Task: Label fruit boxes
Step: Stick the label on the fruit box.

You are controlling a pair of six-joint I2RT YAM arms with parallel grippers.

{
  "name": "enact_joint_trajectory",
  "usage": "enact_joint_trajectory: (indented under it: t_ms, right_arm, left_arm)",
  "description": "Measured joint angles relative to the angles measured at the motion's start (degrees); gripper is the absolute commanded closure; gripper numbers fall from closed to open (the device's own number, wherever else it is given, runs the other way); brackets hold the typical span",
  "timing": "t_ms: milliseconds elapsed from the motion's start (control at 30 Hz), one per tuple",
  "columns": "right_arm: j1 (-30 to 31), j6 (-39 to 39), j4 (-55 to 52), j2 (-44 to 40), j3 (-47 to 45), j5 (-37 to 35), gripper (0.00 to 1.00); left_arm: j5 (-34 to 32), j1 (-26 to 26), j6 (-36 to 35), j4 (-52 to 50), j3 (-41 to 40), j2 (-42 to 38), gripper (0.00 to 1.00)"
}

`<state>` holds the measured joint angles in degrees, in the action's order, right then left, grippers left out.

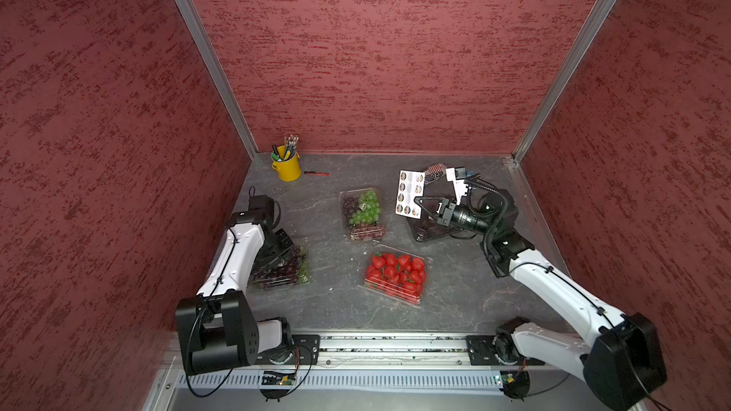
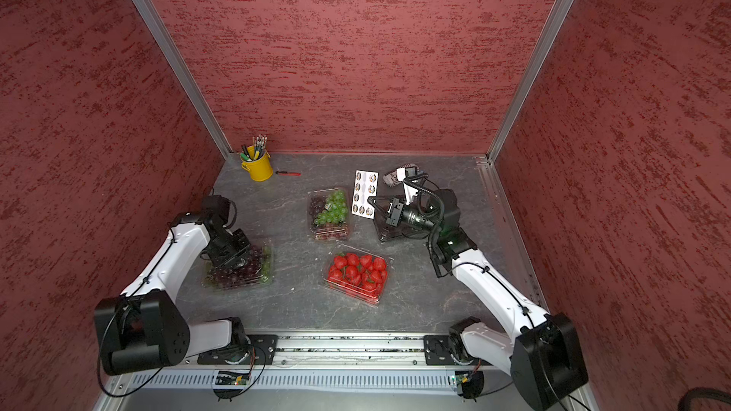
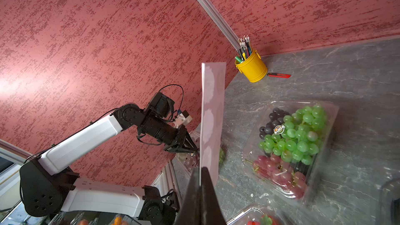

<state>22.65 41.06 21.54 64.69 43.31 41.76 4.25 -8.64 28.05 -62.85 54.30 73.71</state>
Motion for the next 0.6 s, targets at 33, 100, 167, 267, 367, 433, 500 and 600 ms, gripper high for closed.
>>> enact_joint_trajectory:
  t_ms: [33,100,167,267,367,433,500,600]
  right_arm:
    - [0.0,0.0,0.0,0.0,0.0,0.0,1.00]
    - [0.0,0.0,0.0,0.0,0.0,0.0,1.00]
    - [0.0,0.0,0.0,0.0,0.0,0.0,1.00]
    - [0.0,0.0,-0.1,0.0,0.0,0.0,1.00]
    - [0.0,0.0,-0.1,0.0,0.0,0.0,1.00]
    - [0.0,0.0,-0.1,0.0,0.0,0.0,1.00]
    - [0.0,0.0,-0.1,0.0,0.0,0.0,1.00]
    - [0.0,0.0,-0.1,0.0,0.0,0.0,1.00]
  left_arm:
    - [0.5,0.1,0.0,0.3,-0.1,-0.2,0.80]
    - [1.7,0.2,0.1,1.2,-0.5,-0.8,0.80]
    - [2.8,0.4,0.2,1.8,-0.9,-1.4,0.80]
    - [4.3,0.4,0.5,2.4,-1.1,-2.2,0.80]
    - [4.8,0.5,1.0,2.4,-1.1,-3.2,0.80]
    - [4.7,0.5,1.4,2.3,-1.1,-4.2,0.80]
    - [4.7,0.5,1.9,2.1,-1.1,-5.5,0.80]
    - [5.2,0.5,2.3,1.7,-1.1,-7.4,0.76]
